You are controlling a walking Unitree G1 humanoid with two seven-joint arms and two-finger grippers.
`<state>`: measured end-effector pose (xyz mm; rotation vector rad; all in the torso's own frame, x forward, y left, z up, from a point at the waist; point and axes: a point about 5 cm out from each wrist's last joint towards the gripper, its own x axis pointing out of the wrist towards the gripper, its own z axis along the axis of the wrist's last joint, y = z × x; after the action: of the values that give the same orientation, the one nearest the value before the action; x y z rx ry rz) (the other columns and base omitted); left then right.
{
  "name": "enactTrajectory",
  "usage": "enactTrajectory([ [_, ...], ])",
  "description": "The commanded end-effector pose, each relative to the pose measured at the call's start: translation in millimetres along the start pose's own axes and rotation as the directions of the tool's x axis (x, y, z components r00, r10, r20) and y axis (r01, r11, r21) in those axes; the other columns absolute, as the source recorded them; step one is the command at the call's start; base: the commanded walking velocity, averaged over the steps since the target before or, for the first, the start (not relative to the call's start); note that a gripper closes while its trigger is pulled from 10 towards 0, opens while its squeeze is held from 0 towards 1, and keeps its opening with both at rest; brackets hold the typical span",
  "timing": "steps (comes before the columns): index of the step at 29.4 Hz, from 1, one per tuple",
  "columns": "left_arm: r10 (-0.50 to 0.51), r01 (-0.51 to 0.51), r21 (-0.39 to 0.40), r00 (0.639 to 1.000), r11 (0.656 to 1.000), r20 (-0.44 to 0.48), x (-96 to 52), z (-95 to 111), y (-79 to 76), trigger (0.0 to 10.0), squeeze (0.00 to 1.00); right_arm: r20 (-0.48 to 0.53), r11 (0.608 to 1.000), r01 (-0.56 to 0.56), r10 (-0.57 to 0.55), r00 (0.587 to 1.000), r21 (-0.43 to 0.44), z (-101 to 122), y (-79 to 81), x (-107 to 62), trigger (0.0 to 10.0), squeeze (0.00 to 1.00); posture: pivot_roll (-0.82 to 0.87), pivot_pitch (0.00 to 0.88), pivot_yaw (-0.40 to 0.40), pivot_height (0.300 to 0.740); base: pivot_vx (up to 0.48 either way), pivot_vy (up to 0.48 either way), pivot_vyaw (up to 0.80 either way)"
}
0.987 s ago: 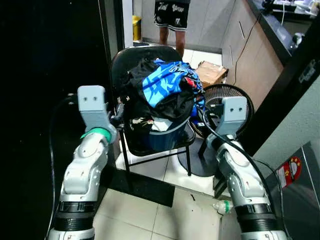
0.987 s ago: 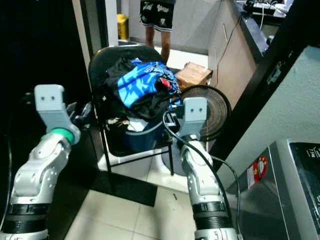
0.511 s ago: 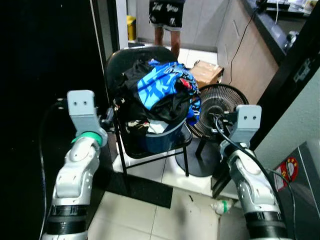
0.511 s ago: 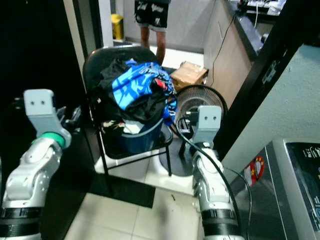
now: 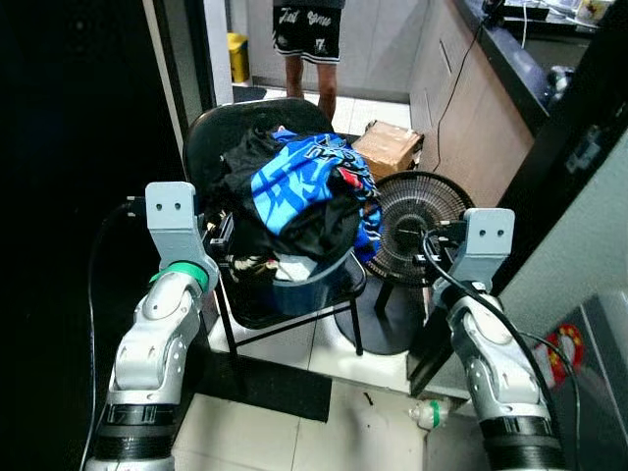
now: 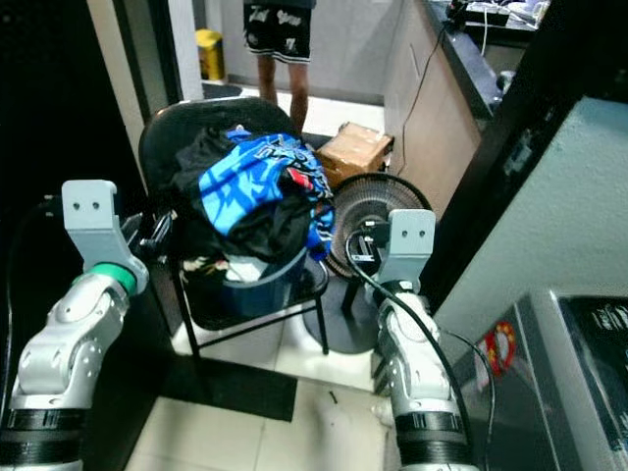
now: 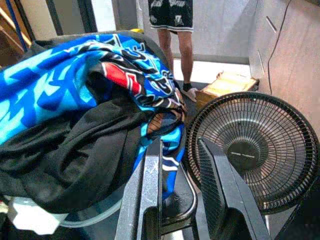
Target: Clothes washing
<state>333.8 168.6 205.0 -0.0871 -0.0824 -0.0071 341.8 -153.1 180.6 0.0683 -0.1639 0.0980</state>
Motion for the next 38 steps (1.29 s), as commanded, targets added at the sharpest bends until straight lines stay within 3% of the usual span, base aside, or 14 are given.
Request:
enactTrajectory([
  [1,-0.014,0.014,0.003,1.000,1.000,-0.015,-0.2,-5,-4.8,10.0,0.00,-0.002,1.000,0.026,-0.026,1.000,-0.003,-1,-8.1,-2.8,10.0,0.00,0.09,0.021,0.027,0.740,0.416,0.000,0.00],
  [14,-0.019,0.019,0.011,1.000,1.000,-0.014,0.3,-5,-5.5,10.0,0.00,0.004,1.000,-0.004,0.004,1.000,0.002,1,-3.7,-1.5,10.0,0.00,0.08,0.020,0.026,0.740,0.418,0.000,0.00],
  [19,-0.023,0.023,0.011,1.000,1.000,-0.015,0.4,-5,-6.0,10.0,0.00,0.013,0.997,-0.066,0.067,0.998,-0.045,4,4.0,-1.2,10.0,0.00,0.08,0.020,0.026,0.740,0.412,0.000,0.48],
  [34,-0.017,0.017,0.002,1.000,1.000,-0.011,0.0,-5,-4.8,10.0,0.00,0.029,0.997,-0.074,0.074,0.997,-0.007,5,7.2,-0.7,10.0,0.00,0.09,0.022,0.025,0.740,0.400,0.000,0.05],
  [38,-0.017,0.017,-0.003,1.000,1.000,-0.010,-0.1,-5,-4.5,10.0,0.00,-0.002,0.996,-0.086,0.086,0.996,0.021,1,9.6,-1.2,10.0,0.00,0.09,0.022,0.025,0.740,0.389,0.000,-0.80],
])
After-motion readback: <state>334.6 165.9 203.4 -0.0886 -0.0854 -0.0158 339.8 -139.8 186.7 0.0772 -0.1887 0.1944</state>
